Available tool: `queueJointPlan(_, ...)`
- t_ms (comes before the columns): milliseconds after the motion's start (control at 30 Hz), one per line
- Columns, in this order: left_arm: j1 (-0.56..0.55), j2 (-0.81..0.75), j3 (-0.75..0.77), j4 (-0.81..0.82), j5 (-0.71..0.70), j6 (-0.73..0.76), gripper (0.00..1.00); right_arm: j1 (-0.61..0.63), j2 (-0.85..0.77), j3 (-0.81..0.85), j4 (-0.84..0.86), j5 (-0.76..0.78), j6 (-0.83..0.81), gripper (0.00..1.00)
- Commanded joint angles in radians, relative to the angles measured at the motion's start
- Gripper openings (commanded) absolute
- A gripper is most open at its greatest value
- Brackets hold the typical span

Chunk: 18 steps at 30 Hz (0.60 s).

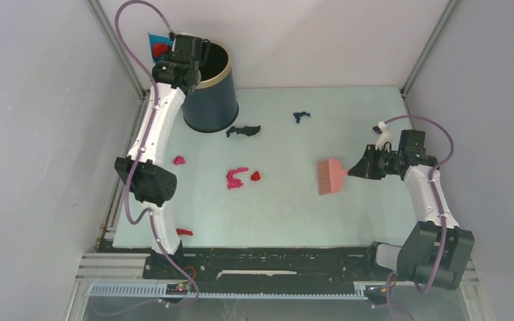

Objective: Sweep away the paper scraps from the table

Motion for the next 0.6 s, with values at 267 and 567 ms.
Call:
queueJointPlan(267,0.009,0.014,-0.07,0.262,-0.398,0.394,0.0,-0.008,0.006,0.008,-0.005,-0.029,-0.027,0.0)
queueJointPlan(567,-0.062,-0.019,-0.367,0.774,-0.57,0.95,0.0,-0.008,0.009,0.007,-0.008,-0.029,-0.031,0.0)
